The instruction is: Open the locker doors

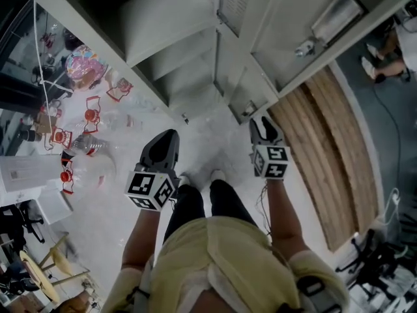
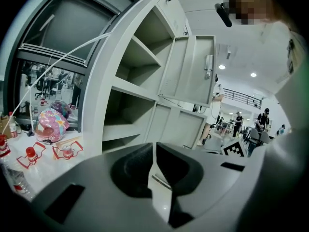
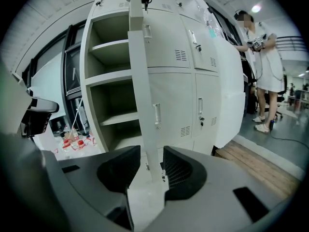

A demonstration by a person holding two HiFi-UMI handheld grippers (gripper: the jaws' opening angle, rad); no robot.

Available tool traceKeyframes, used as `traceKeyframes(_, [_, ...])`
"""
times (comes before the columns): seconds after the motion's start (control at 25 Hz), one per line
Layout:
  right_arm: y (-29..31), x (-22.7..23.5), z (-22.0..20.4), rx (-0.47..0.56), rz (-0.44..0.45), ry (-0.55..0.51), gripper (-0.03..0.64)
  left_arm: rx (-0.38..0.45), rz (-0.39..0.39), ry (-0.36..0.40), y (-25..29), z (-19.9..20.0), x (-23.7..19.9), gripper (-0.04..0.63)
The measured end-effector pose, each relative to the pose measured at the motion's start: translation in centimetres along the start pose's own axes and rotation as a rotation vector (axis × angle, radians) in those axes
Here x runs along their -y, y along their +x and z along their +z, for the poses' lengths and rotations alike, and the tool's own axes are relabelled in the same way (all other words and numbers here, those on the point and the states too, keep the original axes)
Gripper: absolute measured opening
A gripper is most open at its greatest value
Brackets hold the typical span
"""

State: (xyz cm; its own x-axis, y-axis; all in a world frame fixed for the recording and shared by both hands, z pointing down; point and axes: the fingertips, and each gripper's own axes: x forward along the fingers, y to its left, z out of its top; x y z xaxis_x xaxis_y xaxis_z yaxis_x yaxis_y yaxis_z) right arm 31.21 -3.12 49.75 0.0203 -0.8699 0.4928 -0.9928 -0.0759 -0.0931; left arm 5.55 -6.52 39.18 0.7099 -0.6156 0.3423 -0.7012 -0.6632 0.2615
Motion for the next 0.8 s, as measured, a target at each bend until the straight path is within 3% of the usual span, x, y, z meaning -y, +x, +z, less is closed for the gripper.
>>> traceKeyframes(0.44, [-1.7,-6.9,-1.6,-0.071,0.080,-0.058,0.144,0.007,0.056,-0.058,-3.7,-1.4,-4.7,0.005])
traceKeyframes(0.8, [0.2,-15.6,-2.3,-0.121,0.224,-0.162,0.144,-0.013,0.120,-0.146,-7.6,-6.7,-9.3,0.005])
